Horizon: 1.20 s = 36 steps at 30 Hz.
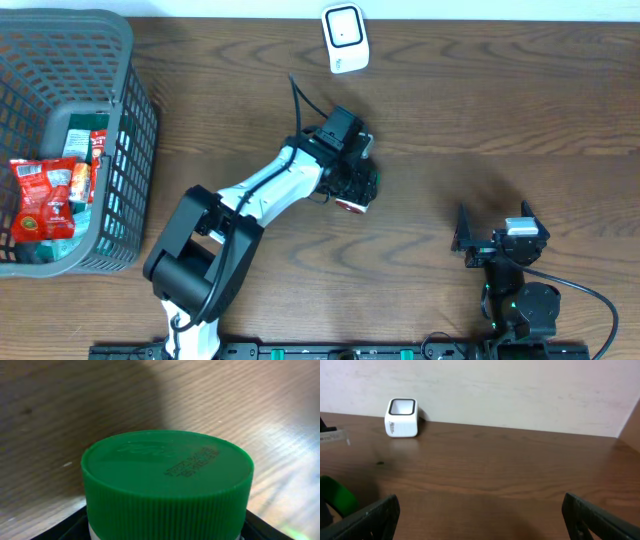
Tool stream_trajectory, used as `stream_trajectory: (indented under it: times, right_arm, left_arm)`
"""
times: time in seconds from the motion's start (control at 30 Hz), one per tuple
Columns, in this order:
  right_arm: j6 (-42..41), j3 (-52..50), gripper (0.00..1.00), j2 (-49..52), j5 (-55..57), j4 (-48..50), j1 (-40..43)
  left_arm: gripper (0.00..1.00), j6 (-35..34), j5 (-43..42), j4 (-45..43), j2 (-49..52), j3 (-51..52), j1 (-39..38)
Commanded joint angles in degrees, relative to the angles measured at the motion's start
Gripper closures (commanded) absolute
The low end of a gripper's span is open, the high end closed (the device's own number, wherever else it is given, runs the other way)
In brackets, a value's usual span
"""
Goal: Scan the item barcode
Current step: 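Carry the jar toward the scanner and set it on the table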
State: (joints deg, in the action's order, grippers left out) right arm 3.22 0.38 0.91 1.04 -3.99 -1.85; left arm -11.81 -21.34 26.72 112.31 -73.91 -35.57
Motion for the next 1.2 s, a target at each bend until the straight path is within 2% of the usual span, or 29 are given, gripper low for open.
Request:
stream_trajectory:
  times: [0.0, 0.1, 0.37, 0.47, 0.63, 0.73, 0.83, 1.17]
  right_arm:
    - [0.5, -0.1, 0.01, -0.2, -0.1, -0.2, 0.0]
    - [0.5, -0.1, 0.01, -0.2, -0.1, -0.2, 0.0]
    - [0.5, -0.1, 0.01, -0.2, -0.1, -0.2, 0.0]
    - [0.5, -0.1, 0.01, -0.2, -0.1, -0.2, 0.0]
    - [0.5, -0.1, 0.01, -0.2, -0.1, -0.2, 0.0]
    - [0.5, -0.1, 0.01, -0.2, -0.1, -0.2, 0.0]
    - [0.5, -0.1, 0.01, -0.2, -0.1, -0.2, 0.0]
    - [0.5, -0.1, 0.01, -0.2, -0.1, -0.2, 0.0]
  left_arm:
    - [0.28, 0.1, 6.9, -0.6, -0.3, -0.2, -1.7]
    - [0.28, -0.4, 11.6, -0.5, -0.3, -0.2, -3.3]
    - [0.28, -12.8, 26.7, -0.3, -0.3, -0.2, -7.2]
    - [0.28, -15.9, 27.2, -0.2, -0.3, -0.2, -7.3]
    - [0.25, -16.6, 26.9, -0.2, -0.3, -0.2, -7.3]
    - [0.13, -16.6, 26.8, -0.2, -0.3, -0.2, -7.3]
    - [0.06, -16.5, 26.8, -0.2, -0.3, -0.2, -7.3]
    - [0.04, -15.6, 27.0, 0.0, -1.0, -1.2, -7.3]
